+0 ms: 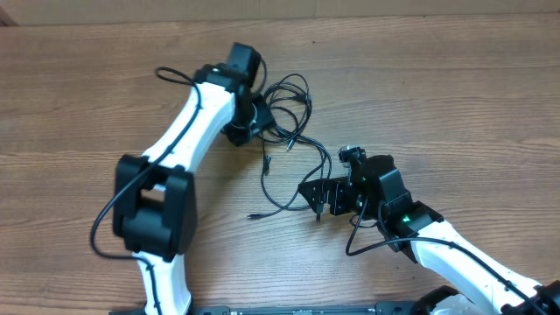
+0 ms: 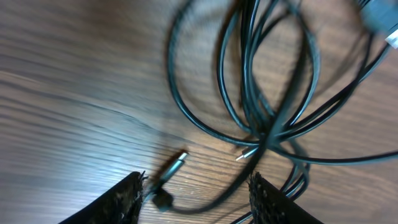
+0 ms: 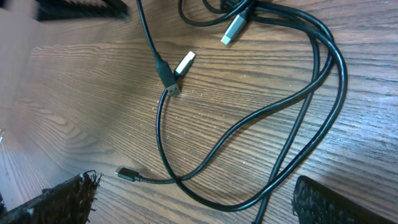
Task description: Untangle cables
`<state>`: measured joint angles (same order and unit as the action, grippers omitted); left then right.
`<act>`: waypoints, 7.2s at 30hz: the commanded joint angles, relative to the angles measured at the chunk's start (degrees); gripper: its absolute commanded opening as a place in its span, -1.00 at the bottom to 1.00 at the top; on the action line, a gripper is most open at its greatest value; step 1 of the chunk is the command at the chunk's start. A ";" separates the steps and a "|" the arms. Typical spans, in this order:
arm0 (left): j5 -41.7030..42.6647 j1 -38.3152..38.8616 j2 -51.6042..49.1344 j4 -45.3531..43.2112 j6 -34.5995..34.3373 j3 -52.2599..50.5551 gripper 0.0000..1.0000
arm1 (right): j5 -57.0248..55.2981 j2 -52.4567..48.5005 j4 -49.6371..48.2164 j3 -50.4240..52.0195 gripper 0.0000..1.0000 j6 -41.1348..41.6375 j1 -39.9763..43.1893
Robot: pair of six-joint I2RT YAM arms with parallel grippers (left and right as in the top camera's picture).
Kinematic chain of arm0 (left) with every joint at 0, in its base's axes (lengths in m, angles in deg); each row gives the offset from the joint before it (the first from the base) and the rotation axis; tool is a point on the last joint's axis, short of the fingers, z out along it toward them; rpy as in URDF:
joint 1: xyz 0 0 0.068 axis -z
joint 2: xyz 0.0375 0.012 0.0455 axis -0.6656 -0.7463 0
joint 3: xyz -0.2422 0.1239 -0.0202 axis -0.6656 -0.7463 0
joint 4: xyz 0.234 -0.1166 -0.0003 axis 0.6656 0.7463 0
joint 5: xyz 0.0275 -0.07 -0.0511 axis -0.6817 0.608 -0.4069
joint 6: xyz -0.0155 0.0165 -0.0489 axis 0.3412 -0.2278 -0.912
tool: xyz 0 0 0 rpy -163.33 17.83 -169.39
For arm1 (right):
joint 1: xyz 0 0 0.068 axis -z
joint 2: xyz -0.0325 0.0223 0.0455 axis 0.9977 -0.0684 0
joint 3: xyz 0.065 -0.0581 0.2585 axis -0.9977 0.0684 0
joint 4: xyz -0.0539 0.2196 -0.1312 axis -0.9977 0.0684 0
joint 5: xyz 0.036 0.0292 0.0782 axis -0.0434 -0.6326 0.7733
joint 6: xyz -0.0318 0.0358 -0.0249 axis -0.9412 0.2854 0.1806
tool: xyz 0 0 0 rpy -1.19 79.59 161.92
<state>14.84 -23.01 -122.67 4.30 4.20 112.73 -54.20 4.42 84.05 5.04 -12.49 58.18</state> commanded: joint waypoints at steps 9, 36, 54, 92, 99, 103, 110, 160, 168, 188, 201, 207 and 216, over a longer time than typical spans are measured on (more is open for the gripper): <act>13.05 0.04 -1.95 -10.36 1.07 1.60 -0.92 | -0.83 -0.07 -0.31 0.04 1.00 -0.17 -0.22; -9.44 6.97 -6.67 -26.84 -13.68 9.44 0.22 | -1.86 -0.09 0.37 0.07 1.00 -0.17 -0.22; -16.11 4.28 -8.79 -13.16 2.69 9.44 0.59 | -1.84 -0.09 -0.11 0.07 1.00 0.02 -0.22; -14.51 1.53 -15.80 13.77 10.45 25.90 -0.92 | 3.10 -0.07 -4.02 0.07 1.00 10.58 -0.22; -14.45 1.55 -15.80 29.24 3.52 40.50 -0.91 | 4.42 -0.07 -3.65 0.07 1.00 10.56 -0.22; -13.07 1.60 -15.80 35.32 -0.13 44.87 -0.92 | 4.39 -0.07 -3.28 0.07 1.00 10.54 -0.22; -1.66 1.51 -15.80 40.35 -6.78 45.46 -0.92 | 0.09 -0.07 -3.78 0.07 1.00 10.12 -0.22; -11.56 3.50 -15.87 34.75 1.86 45.40 0.52 | 3.91 -0.13 -5.38 0.07 1.00 -5.57 -0.22; -18.45 8.81 -16.13 31.45 10.51 41.72 0.69 | 3.96 -0.13 -2.47 0.07 1.00 -5.57 -0.22; -10.47 9.84 -16.20 10.29 20.06 17.09 0.42 | 3.74 -0.13 -0.94 0.07 1.00 -5.60 -0.22; -6.34 9.81 -16.20 2.71 22.93 10.51 -0.92 | 3.74 -0.13 -1.38 0.07 1.00 -5.60 -0.22; -7.50 9.05 -16.06 4.72 23.23 15.41 -0.92 | 3.74 -0.13 -1.44 0.07 1.00 -5.57 -0.22; -6.12 8.46 -16.04 17.38 23.23 33.77 -0.92 | 3.78 -0.13 -1.79 0.07 1.00 -5.35 -0.22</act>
<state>7.39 -14.14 -139.04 19.99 25.71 140.36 -49.92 4.42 82.89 5.04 -17.24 58.18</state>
